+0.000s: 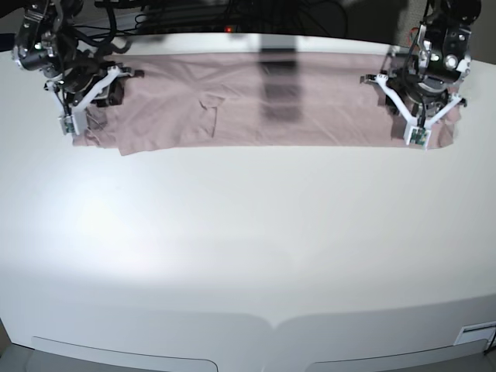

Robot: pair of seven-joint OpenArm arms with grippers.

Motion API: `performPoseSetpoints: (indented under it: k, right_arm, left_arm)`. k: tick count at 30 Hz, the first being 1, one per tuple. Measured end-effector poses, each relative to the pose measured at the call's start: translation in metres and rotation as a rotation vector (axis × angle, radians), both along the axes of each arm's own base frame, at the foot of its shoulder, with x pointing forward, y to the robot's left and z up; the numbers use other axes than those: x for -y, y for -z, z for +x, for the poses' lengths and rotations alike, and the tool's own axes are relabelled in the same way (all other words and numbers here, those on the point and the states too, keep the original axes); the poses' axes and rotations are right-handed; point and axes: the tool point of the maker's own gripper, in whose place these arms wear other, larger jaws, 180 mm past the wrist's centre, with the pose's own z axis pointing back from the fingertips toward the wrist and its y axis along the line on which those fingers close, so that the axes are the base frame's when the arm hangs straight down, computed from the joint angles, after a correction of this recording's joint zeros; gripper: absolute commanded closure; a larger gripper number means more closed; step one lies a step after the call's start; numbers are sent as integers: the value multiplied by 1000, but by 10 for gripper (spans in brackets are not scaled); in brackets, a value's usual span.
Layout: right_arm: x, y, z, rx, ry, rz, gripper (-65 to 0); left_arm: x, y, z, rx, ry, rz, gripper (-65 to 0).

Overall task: Fold the T-shirt properly
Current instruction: 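Lower both grippers onto the folded strip and open the left gripper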

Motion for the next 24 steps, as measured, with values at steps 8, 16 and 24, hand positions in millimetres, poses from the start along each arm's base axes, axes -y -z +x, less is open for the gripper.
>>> performPoseSetpoints:
  k: [8,16,24]
  right_arm:
    - [4,10,25,21,33,35,-152]
    - [9,12,64,57,62,60,-152]
    - [21,12,106,86,98,84,-152]
  left_arm:
    - [2,24,28,53,-9,-50,-236]
    - [7,24,53,73,-22,-60,-236]
    - [8,19,68,76,-18,-62,-236]
